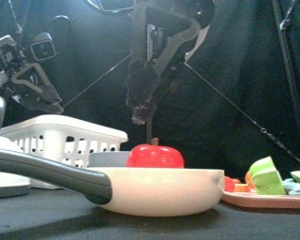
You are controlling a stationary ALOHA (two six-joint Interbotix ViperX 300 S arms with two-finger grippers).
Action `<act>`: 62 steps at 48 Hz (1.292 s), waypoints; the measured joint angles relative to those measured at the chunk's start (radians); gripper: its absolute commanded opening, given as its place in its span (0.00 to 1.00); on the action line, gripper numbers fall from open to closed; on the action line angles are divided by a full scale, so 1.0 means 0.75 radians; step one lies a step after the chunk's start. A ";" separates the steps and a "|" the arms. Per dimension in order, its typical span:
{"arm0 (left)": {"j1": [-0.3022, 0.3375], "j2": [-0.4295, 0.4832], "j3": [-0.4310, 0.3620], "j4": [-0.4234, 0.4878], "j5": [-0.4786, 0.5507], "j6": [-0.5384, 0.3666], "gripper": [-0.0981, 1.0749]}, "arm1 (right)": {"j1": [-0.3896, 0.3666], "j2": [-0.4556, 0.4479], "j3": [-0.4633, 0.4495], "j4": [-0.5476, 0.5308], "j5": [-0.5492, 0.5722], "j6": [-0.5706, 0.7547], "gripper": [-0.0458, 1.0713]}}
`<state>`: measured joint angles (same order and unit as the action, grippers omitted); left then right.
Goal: Grab cleaver
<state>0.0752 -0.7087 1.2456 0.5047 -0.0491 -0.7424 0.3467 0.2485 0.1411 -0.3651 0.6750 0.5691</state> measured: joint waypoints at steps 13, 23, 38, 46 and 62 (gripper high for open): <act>0.004 0.008 -0.037 0.000 0.014 0.000 0.72 | -0.035 -0.241 0.278 -0.139 -0.370 0.090 0.89; 0.022 0.049 -0.131 0.006 0.174 0.002 0.72 | -0.164 -0.442 0.565 -0.209 -0.749 0.141 0.89; 0.055 0.133 -0.264 0.180 0.460 0.031 0.72 | -0.372 -0.648 0.812 -0.346 -1.182 0.104 0.89; 0.061 0.207 -0.295 0.276 0.425 0.041 0.72 | -0.456 -0.769 0.890 -0.470 -1.358 0.090 0.89; 0.104 0.436 -0.348 0.399 0.409 0.157 0.72 | -0.802 -0.996 1.125 -0.440 -1.743 0.102 0.89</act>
<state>0.1534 -0.3820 0.9848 0.8038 0.2577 -0.6243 -0.2546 -0.4985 0.9848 -0.6949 -0.6320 0.6458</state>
